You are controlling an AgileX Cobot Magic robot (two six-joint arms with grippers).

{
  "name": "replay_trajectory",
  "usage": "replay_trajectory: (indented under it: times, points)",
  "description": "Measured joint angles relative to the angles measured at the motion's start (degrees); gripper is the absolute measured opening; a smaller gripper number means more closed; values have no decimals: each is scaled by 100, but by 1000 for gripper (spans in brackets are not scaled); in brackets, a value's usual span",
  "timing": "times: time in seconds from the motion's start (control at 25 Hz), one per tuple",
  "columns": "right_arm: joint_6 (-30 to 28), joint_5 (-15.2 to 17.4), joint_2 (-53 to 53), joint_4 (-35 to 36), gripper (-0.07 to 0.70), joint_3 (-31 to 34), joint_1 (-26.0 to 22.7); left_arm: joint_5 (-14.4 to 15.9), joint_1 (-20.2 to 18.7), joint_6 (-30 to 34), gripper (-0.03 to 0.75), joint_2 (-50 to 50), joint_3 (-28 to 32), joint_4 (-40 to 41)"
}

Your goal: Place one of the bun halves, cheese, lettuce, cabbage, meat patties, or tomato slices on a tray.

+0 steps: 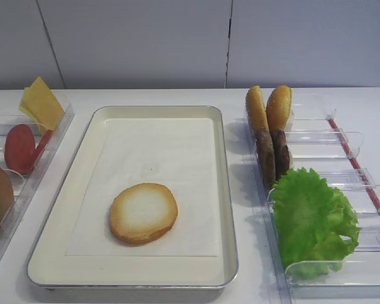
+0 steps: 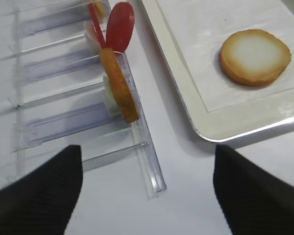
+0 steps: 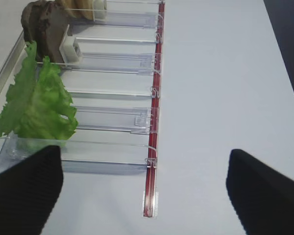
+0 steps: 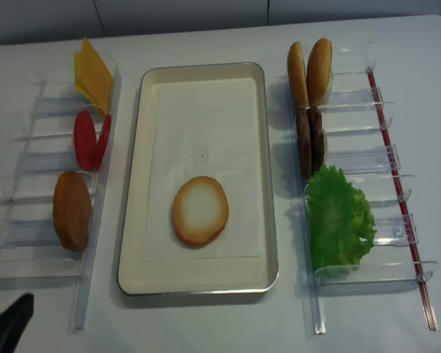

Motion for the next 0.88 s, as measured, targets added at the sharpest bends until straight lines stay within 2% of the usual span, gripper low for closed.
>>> replay_trajectory:
  times: [0.08,0.32,0.56,0.88]
  points:
    - [0,0,0,0,692,0,0,145,0,-3,518,-340,86,0]
    - [0,0,0,0,692,0,0,300,0,-233,512,-1179,529,-12]
    - [0,0,0,11,692,0,0,290,0,-96,473,-1232,578,-24]
    - [0,0,0,11,692,0,0,290,0,-63,469,-1232,578,-24]
